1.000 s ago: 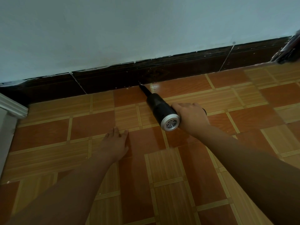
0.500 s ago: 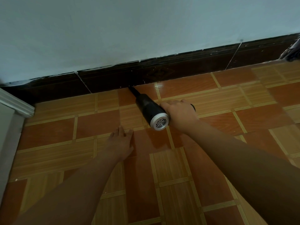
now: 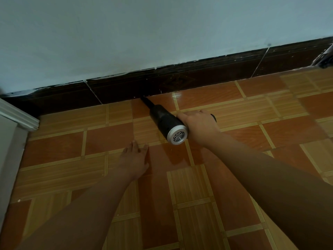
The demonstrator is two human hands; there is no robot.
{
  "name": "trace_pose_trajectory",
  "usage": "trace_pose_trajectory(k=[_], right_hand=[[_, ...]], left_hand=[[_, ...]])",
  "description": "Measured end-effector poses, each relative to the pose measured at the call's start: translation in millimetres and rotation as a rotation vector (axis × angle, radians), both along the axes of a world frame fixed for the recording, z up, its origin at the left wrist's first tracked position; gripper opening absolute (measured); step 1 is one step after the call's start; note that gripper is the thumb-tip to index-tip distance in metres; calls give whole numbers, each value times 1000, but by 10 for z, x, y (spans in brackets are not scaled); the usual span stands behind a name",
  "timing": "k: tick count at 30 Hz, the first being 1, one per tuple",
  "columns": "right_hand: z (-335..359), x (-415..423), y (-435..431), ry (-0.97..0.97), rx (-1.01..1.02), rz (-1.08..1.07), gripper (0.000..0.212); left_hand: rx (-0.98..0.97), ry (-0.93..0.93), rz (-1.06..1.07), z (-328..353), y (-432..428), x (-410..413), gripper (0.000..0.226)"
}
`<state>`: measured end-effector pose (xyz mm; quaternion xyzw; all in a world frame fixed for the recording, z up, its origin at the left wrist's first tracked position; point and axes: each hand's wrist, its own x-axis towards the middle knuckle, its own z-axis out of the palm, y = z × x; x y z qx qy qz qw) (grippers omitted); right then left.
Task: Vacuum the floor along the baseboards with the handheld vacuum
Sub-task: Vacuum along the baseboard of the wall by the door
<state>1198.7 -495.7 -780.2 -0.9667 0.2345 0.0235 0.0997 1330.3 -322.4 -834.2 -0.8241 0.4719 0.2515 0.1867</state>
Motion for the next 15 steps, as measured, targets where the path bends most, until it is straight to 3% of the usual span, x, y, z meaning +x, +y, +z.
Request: trace_pose_trajectory(k=[15], right_hand=[[-20,-223,-96,-47,17,-53,24]], left_hand=[[15,-22,-9,11,-14,-9,68]])
